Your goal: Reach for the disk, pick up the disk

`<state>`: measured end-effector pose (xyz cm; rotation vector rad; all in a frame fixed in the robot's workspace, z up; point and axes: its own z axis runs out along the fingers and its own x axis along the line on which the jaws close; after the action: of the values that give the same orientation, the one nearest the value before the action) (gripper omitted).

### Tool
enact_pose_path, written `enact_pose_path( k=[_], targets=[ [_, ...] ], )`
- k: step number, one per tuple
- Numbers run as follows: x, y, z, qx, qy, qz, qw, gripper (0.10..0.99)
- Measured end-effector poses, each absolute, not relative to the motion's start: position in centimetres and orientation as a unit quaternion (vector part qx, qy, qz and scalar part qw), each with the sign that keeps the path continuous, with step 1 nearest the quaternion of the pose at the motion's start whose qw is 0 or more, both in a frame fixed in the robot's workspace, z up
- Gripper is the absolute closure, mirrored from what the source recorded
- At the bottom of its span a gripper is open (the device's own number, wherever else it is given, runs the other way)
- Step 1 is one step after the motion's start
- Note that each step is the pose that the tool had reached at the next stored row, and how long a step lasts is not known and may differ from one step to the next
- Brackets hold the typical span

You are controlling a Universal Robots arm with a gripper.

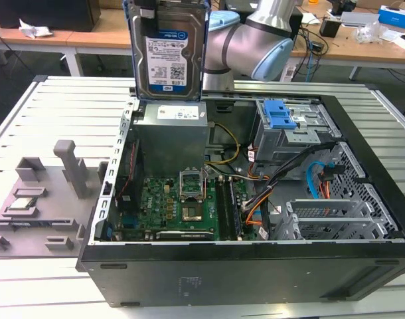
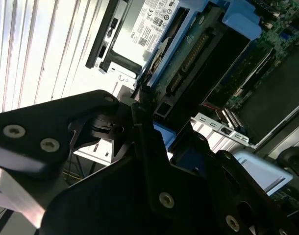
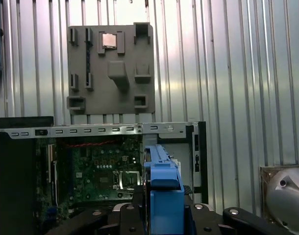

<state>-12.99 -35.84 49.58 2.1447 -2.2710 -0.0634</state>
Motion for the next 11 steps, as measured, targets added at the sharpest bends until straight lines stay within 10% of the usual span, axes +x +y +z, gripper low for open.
enact_pose_path(
  k=[11],
  targets=[
    [-9.5, -35.8, 49.6, 0.686, -0.727, -0.02, 0.009, 0.718]
  ],
)
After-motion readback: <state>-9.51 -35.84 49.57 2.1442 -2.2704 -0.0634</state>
